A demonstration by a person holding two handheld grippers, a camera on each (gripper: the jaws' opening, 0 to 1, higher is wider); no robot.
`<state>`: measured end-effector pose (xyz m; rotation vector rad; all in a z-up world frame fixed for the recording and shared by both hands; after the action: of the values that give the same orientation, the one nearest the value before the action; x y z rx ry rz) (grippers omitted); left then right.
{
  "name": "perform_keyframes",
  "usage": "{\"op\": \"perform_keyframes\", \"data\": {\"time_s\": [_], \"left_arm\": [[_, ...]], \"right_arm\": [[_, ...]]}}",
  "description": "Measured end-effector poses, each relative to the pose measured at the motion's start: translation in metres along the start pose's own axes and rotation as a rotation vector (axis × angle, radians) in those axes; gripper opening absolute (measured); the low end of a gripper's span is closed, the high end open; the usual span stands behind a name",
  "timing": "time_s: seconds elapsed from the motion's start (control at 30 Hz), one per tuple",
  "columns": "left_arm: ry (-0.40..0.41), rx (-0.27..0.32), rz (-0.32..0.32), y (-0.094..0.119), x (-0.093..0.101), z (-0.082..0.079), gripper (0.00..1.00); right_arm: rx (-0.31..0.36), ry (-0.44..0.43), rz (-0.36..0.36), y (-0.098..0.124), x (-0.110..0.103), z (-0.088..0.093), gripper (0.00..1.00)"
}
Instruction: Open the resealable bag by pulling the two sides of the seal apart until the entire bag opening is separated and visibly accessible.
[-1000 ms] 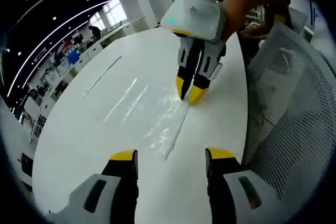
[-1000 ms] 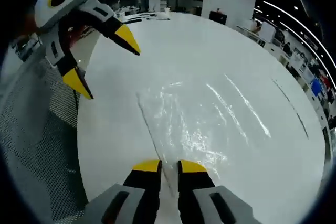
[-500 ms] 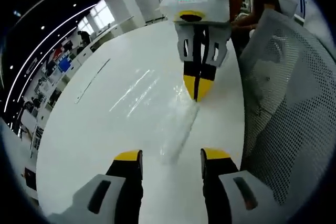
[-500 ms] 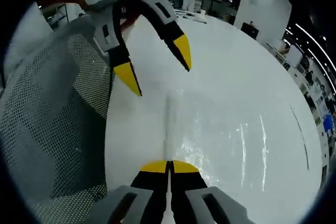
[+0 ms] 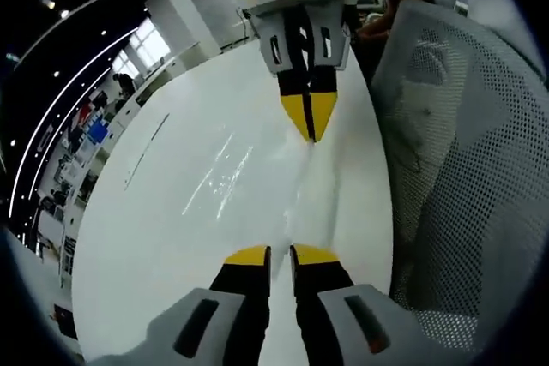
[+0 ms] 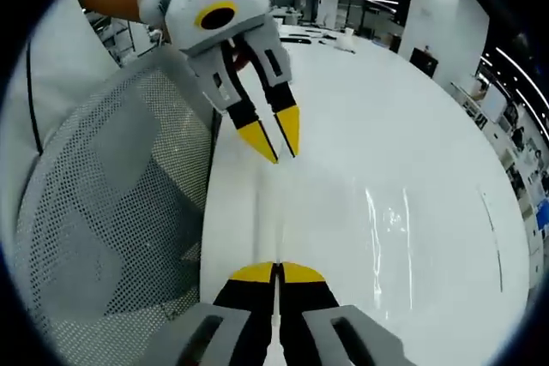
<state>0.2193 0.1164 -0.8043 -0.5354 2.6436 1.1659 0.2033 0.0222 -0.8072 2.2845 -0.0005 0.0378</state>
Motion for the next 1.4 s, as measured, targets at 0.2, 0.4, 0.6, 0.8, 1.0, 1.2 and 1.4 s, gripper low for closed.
{"op": "perform_keyframes", "data": {"time_s": [0.2, 0.4, 0.6, 0.8, 1.0, 1.2, 1.4], "left_arm": [[-0.025, 0.008, 0.003, -0.002, -0.002, -0.001, 0.05], [-0.061, 0.000, 0.014, -0.006, 0.003, 0.002, 0.10], [-0.049, 0.006, 0.024, -0.004, 0.005, -0.002, 0.00], [-0.018, 0.008, 0.026, -0.001, 0.003, -0.008, 0.00], [-0.057, -0.007, 0.033, -0.004, 0.001, -0.020, 0.00], [-0.046, 0.006, 0.051, -0.001, 0.002, -0.033, 0.00], [-0.057, 0.033, 0.059, 0.001, 0.003, -0.042, 0.00]], "right_arm": [[0.039, 0.068, -0.017, 0.009, -0.002, -0.007, 0.00], [0.055, 0.109, -0.038, 0.017, -0.004, -0.007, 0.00], [0.062, 0.096, -0.040, 0.017, -0.001, -0.006, 0.00], [0.087, -0.027, -0.030, 0.013, -0.002, -0.019, 0.01], [0.151, -0.014, 0.006, 0.001, 0.000, -0.051, 0.07], [0.196, 0.019, 0.047, -0.008, 0.006, -0.070, 0.07], [0.203, 0.053, 0.037, -0.015, 0.001, -0.079, 0.02]]}}
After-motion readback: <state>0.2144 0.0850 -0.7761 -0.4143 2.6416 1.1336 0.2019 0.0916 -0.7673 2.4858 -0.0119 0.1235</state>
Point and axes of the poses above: the point that each gripper's makers call its tool centre point, and the gripper's own axes: y roughly backward along the fingers, x roughly to its right, z roughly out of its underside, the point moved 1 cm from there along y, roughly backward along the fingers, and after that the axes turned 6 degrees about x, right-handed, at the moved point
